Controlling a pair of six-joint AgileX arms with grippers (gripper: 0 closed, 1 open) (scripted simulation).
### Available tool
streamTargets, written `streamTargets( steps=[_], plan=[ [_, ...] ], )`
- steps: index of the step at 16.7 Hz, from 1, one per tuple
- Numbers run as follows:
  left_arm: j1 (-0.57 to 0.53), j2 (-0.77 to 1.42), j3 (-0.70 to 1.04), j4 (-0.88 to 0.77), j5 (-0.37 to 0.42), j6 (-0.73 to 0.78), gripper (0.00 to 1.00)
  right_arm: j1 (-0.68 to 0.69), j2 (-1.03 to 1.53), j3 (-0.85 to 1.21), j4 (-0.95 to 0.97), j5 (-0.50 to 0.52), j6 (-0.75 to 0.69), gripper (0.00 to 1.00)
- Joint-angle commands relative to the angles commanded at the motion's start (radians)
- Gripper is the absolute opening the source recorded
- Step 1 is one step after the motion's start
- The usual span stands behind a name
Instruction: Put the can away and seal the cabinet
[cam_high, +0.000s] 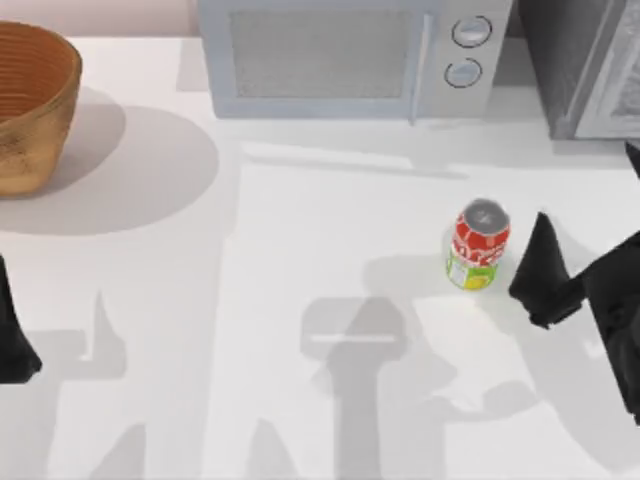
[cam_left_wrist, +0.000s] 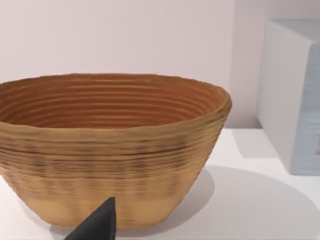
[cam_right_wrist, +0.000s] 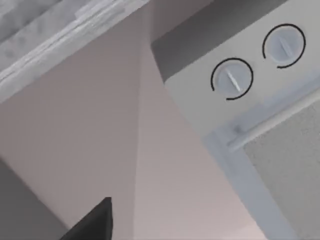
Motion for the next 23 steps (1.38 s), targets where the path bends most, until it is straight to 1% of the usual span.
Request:
streamTargets(
  steps=[4,7,10,13,15,18,20,23],
  plan=[
    [0.0,0.0,0.0,0.0,0.0,0.0,1.0,0.075,0.23,0.047,0.169,0.086,-0.636,1.0],
    [0.0,0.0,0.0,0.0,0.0,0.0,1.0,0.126,0.386,0.08,0.282,0.144,-1.063,1.0],
    [0.0,0.0,0.0,0.0,0.0,0.0,1.0,0.169,0.521,0.11,0.382,0.195,-1.432,1.0],
    [0.0,0.0,0.0,0.0,0.0,0.0,1.0,0.205,0.635,0.135,0.464,0.237,-1.735,1.0],
    [0.0,0.0,0.0,0.0,0.0,0.0,1.0,0.223,0.693,0.148,0.507,0.259,-1.889,1.0],
    [0.0,0.0,0.0,0.0,0.0,0.0,1.0,0.242,0.753,0.162,0.55,0.281,-2.041,1.0],
    [0.0,0.0,0.0,0.0,0.0,0.0,1.0,0.248,0.773,0.167,0.565,0.288,-2.091,1.0],
    [0.0,0.0,0.0,0.0,0.0,0.0,1.0,0.249,0.777,0.167,0.567,0.29,-2.101,1.0]
  ],
)
